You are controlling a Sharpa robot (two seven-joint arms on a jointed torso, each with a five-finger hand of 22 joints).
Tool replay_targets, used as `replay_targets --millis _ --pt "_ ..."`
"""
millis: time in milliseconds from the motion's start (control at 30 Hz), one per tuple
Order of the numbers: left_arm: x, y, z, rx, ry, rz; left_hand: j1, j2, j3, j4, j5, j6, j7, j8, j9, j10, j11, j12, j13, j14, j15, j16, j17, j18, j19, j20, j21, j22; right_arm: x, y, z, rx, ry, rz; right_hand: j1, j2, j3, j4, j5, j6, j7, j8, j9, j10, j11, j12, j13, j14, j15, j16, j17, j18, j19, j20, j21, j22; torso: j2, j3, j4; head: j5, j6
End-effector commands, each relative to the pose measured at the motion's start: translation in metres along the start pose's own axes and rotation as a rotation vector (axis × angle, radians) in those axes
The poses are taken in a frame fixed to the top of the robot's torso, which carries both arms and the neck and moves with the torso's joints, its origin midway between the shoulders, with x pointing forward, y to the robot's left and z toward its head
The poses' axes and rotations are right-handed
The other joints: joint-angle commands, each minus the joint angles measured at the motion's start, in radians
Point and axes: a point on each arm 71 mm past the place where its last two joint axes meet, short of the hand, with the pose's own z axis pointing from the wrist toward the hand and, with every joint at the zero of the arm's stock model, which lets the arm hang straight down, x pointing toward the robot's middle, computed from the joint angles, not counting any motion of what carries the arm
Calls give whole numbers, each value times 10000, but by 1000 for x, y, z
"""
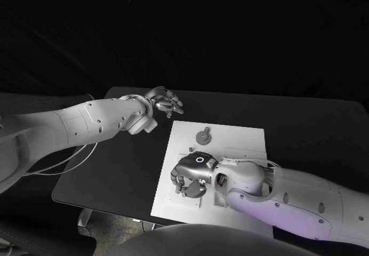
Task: Assemble the parts on the task board
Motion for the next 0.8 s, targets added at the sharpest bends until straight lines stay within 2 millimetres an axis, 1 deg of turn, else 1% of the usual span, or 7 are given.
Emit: replay_targets --millis 33,67,267,400,467,500,800 --pt "2 -3 1 98 158 -11 2 107 -17 37 -23 10 54 34 -14 -80 12 15 -10 76 11 -70 15 534 10 -58 -62 16 8 0 1 -130 646 30 15 91 77 -4 23 117 -105 64 260 10 22 -1 14 -12 -55 -58 -7 962 -2 -54 9 4 0 14 6 134 -102" --pt "2 -3 1 103 171 -14 2 108 -17 37 -23 11 53 35 -15 -80 12 15 -10 76 11 -70 17 534 10 -58 -62 17 10 -1 0 -90 727 21 9 97 78 -5 23 110 -103 62 265 6 24 -3 19 -20 -53 -62 -7 962 -8 -53 4 3 0 18 0 174 -130" --pt "3 -3 0 111 190 -20 1 111 -18 39 -23 12 53 37 -15 -80 13 16 -10 77 11 -73 21 534 11 -58 -64 19 12 -7 -2 212 661 -290 1 104 78 -9 23 103 -102 62 274 0 26 -6 28 -27 -51 -65 -6 962 -15 -52 -3 2 -2 20 -27 268 -184" --pt "2 -3 0 109 200 -21 -1 113 -20 41 -23 13 53 38 -16 -81 13 16 -11 77 11 -75 25 534 11 -57 -65 21 12 -10 -3 291 593 -547 -1 101 77 -13 23 103 -103 65 280 2 25 -5 34 -27 -51 -64 -5 962 -16 -52 -4 4 -1 24 -22 290 -196" --pt "3 -3 0 107 209 -22 -1 114 -20 41 -23 13 52 38 -16 -81 13 16 -11 77 11 -76 26 534 11 -57 -66 21 12 -11 -4 326 607 -554 -3 97 75 -16 23 104 -104 66 284 3 24 -4 38 -27 -52 -63 -4 962 -15 -52 -3 4 0 27 -21 298 -233" --pt "2 -3 0 105 210 -23 -1 114 -20 41 -23 13 52 38 -16 -81 13 16 -11 78 11 -76 27 534 11 -57 -67 22 12 -11 -4 338 611 -567 -3 97 75 -17 23 105 -104 67 286 4 24 -3 40 -26 -52 -63 -3 962 -15 -53 -3 5 0 27 -21 298 -233" --pt "2 -2 0 97 206 -23 -3 116 -22 43 -23 13 52 39 -18 -83 13 15 -12 77 11 -80 33 534 11 -57 -70 25 14 -12 -4 298 847 -514 -7 88 71 -19 23 107 -107 73 298 7 22 -1 52 -25 -53 -60 0 962 -13 -54 -2 8 -2 17 -24 338 -253"
